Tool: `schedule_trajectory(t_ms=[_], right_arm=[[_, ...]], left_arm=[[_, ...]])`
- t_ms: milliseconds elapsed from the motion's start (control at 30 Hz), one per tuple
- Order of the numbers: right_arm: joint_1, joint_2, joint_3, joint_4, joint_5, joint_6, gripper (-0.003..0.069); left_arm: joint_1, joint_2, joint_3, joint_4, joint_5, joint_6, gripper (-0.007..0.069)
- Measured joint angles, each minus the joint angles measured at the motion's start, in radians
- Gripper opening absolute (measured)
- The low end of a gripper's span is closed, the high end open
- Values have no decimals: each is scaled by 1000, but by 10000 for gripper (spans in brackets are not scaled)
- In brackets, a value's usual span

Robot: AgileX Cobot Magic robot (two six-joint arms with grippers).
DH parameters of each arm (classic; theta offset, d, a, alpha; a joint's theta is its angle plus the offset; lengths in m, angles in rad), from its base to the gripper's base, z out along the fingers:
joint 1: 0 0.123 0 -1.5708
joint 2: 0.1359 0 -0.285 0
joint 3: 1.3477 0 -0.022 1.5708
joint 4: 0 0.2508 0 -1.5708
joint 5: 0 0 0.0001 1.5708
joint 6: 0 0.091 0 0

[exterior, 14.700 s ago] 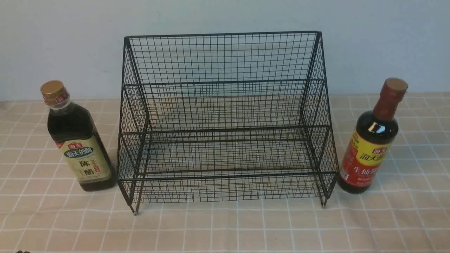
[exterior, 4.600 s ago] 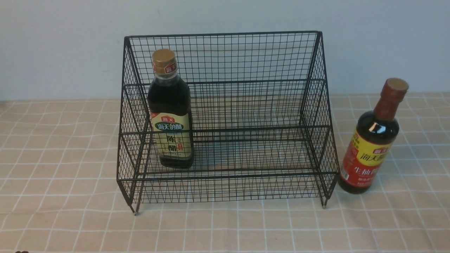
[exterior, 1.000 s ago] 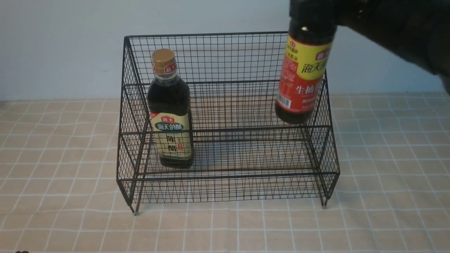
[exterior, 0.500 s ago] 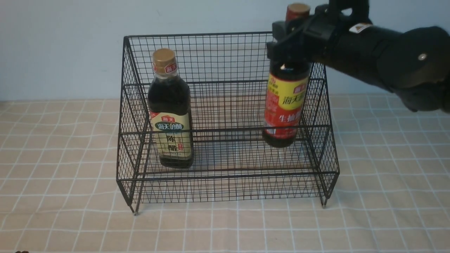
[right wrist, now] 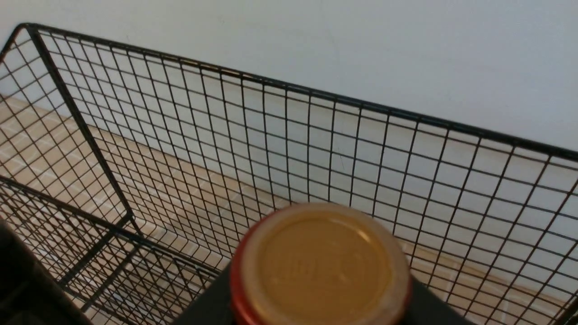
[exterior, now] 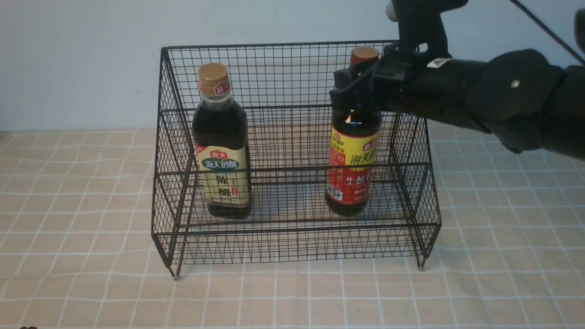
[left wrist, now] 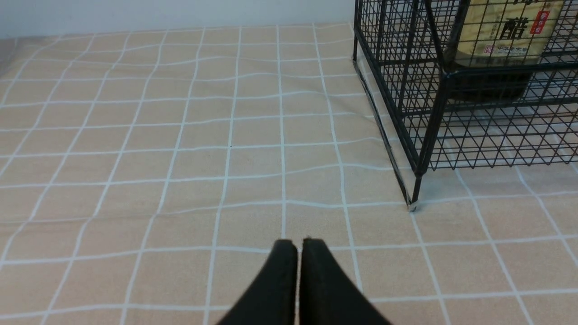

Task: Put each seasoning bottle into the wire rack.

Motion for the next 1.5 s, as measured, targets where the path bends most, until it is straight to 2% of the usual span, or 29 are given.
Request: schedule_trajectory(t_ms=[133,333,400,700,800,933,1000,1033,1067,1133,1300,1400,1500], right_arm=[[0,0,-7,0,31,-3,288],[0,-28,-9,0,101,-1,391],[0,-55,-9,0,135,1,404],[-27,-163,-9,-29,259,49,402],[-68,-191,-9,-84,356,111,363],[-154,-225,-9,-182,507,235,273],[-219,-252,-9,-257,623,304,183],[-231,-258,-9,-263,633,315,174],[-282,-284,-9,-303,710,349,108],[-349,-322,-9,-336,807,377,29],[-488,-453,-3,-353,911,390,-10],[-544,-599,51,-322,852,389,-12],[-558,-726,112,-298,762,382,-12]], left_arm=[[0,0,0,0,0,0,-7],[0,0,0,0,0,0,-7],[0,0,0,0,0,0,-7],[0,0,0,0,0,0,-7],[0,0,0,0,0,0,-7],[0,0,0,0,0,0,-7],[0,0,0,0,0,0,-7],[0,0,0,0,0,0,-7],[0,0,0,0,0,0,-7],[0,0,0,0,0,0,-7],[0,0,0,0,0,0,-7],[0,0,0,0,0,0,-7],[0,0,0,0,0,0,-7]])
